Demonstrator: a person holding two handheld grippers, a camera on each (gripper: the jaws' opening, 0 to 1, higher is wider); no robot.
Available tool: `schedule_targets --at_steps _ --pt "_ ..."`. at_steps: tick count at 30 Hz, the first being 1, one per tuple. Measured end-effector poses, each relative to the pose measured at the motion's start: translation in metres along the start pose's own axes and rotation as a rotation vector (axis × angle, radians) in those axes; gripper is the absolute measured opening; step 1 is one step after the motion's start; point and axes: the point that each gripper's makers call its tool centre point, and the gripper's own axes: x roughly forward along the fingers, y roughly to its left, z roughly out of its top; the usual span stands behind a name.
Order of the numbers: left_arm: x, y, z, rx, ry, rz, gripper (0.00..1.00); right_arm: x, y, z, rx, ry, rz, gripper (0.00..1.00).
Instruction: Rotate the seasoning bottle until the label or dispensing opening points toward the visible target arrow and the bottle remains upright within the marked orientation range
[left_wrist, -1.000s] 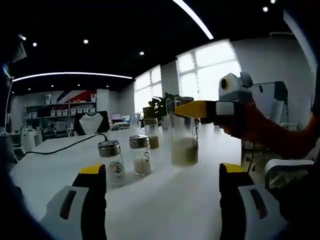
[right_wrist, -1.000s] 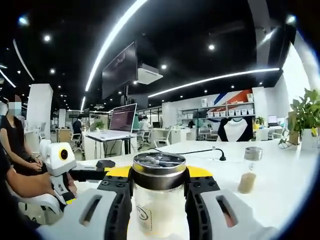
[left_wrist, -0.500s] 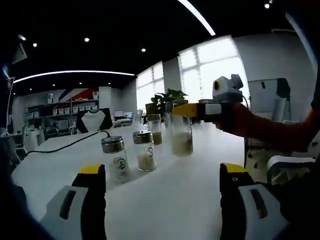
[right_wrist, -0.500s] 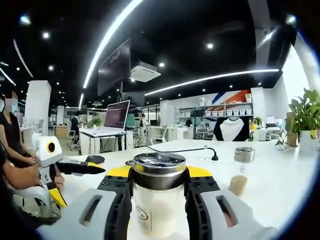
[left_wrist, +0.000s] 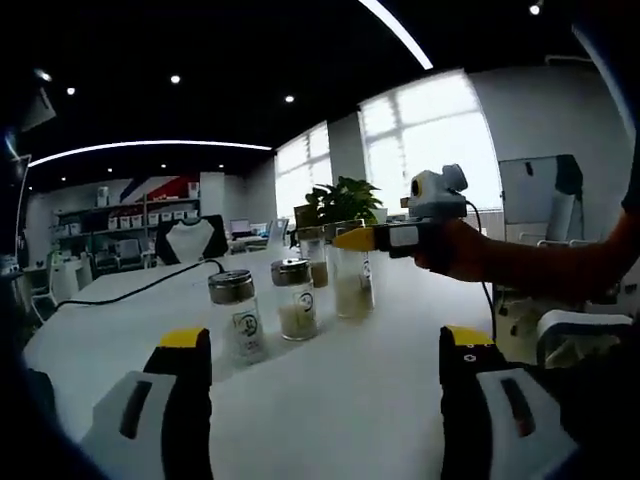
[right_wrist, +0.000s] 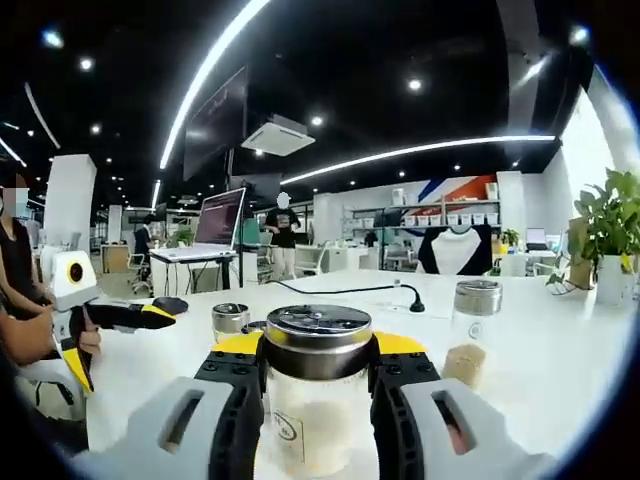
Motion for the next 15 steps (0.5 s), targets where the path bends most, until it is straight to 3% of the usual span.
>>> schedule_targets --at_steps 15 --pt "-0.001 0.001 0.0 0.005 0.005 0.005 1.0 0.001 -0.014 -0.004 -0.028 -0.003 0.003 0.38"
